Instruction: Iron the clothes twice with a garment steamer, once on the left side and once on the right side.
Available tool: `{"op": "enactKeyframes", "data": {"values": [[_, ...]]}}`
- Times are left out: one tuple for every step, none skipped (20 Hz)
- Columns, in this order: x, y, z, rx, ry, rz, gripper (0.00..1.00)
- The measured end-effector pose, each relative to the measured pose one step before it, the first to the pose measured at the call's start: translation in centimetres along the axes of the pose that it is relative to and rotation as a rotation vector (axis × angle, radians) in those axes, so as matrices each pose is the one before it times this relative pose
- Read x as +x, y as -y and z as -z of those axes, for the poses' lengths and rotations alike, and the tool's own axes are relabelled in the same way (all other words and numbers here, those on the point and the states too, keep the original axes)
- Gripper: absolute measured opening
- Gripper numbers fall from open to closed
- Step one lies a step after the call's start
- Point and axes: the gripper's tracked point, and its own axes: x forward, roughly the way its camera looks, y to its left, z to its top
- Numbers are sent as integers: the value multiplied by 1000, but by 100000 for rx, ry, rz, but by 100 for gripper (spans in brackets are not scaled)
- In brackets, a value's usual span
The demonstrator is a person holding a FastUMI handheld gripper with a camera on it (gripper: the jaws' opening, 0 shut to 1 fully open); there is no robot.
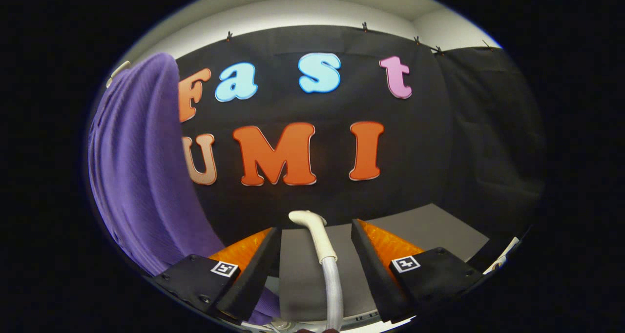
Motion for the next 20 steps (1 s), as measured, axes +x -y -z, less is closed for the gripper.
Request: {"op": "enactKeyframes", "data": {"values": [[1299,279,932,2582,-3340,230,99],[1083,-321,540,2948,-2323,-1371,99],[759,-21,752,2057,-2483,-1142,99],[696,191,755,712,-3188,-482,98],[618,194,678,-561,-2398,188,98],[833,367,520,-1324,-1974,1017,98],[687,166,363,-1427,-1628,921,98],[691,-159,554,-721,-1701,-128,98],[522,-304,677,-650,-1688,-1319,98],[693,-113,911,-1172,-2716,-439,97],[567,278,820,-1551,-2364,967,96],[762,406,725,-1101,-2295,1586,96],[502,241,342,168,-814,733,94],[725,-149,355,334,-528,-227,93],[402,-129,389,730,-1127,-180,92],[119,-355,621,1237,-2635,-1487,88],[165,-168,-173,2142,-35,-625,83],[141,66,-308,2213,95,-798,75],[-54,-44,-569,2779,1187,-791,71],[-30,-230,-773,2577,1525,-1424,69]]}}
